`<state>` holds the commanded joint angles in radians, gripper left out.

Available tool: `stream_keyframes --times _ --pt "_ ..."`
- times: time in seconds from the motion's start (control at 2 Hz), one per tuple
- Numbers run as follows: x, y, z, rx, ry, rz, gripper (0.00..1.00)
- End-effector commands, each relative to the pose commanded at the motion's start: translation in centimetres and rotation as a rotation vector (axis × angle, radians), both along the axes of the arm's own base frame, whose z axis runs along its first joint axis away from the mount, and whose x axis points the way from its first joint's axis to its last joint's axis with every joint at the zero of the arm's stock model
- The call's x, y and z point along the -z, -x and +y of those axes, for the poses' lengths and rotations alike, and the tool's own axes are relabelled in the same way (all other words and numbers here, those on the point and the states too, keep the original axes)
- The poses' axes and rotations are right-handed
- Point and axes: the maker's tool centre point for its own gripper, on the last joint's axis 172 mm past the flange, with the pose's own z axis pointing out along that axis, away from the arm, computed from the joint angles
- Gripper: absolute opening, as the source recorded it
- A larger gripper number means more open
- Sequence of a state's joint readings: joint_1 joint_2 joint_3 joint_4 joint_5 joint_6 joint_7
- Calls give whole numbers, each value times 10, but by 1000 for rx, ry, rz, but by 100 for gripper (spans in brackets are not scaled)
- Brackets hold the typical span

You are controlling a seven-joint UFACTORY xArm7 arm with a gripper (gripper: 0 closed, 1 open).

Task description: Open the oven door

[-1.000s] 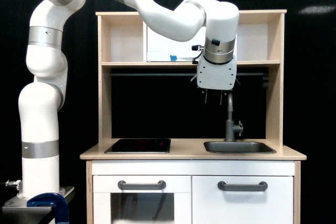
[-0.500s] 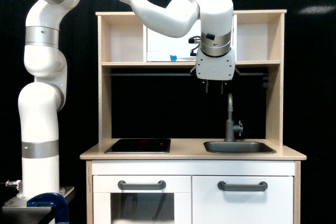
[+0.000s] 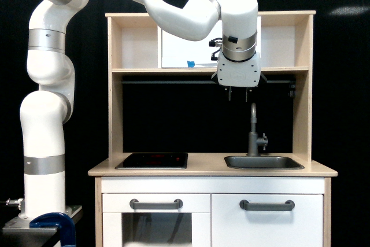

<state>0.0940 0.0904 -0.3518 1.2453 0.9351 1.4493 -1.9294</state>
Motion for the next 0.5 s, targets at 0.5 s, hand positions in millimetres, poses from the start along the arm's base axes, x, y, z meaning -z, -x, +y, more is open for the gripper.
stream_keyframes --times 0.5 --pt "-2 -3 0 -7 -35 -2 100"
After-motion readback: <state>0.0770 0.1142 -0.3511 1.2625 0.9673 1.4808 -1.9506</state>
